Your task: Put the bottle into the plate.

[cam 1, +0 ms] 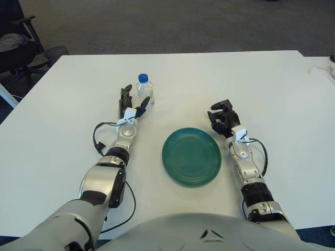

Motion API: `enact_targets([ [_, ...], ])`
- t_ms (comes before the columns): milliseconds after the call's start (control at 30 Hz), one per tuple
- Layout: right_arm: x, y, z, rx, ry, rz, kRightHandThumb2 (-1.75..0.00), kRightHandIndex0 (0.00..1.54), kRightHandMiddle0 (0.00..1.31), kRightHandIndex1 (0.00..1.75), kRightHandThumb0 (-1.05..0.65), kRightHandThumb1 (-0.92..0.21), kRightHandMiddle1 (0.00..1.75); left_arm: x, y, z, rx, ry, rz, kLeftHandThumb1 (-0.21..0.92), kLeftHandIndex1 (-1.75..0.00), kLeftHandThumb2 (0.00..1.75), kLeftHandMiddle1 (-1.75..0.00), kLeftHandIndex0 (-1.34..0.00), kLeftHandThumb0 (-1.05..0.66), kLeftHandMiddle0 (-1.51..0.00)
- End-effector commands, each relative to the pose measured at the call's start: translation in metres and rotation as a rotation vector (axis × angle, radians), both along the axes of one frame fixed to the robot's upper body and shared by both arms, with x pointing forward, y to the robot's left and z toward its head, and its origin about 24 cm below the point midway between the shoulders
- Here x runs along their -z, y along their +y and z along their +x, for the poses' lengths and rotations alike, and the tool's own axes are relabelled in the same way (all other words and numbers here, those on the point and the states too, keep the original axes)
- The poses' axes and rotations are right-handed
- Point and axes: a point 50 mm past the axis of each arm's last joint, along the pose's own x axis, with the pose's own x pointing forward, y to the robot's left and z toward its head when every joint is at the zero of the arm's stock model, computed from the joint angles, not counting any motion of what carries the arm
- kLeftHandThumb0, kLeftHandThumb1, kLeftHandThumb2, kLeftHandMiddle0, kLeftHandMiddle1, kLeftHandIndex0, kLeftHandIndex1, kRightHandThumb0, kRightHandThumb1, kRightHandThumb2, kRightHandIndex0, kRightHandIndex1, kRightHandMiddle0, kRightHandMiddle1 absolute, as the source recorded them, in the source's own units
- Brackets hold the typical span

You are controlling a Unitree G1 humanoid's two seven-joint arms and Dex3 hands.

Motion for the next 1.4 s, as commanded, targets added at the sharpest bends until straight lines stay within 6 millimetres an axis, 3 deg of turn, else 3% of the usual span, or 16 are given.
enact_targets([
  [0,0.029,0.009,-0.015,-0.030,0.164,-0.004,-0.44,0.44,0.16,1.43,-0.01,-0.89,1.66,-0.011,-0.022,0.008,0.075,-0.039,-0.020,0.92,-0.79,0.23,-0.94,0.00,-1.03,0.00],
  [800,0.033,0.009,-0.015,-0.028,0.167,-0.035,-0.51,0.48,0.18,1.40,-0.01,-0.84,1.66,-0.024,-0.041,0.004,0.287,-0.136,-0.017,0.92,-0.73,0.24,-0.80,0.00,-1.01,-0.03],
  [1367,0.035,0.007,-0.016,-0.024,0.166,-0.041,-0.43,0.47,0.18,1.37,-0.01,-0.89,1.67,-0.032,-0.047,0.010,0.269,-0.154,-0.026,0.92,-0.80,0.27,-0.81,0.00,-0.99,-0.06],
])
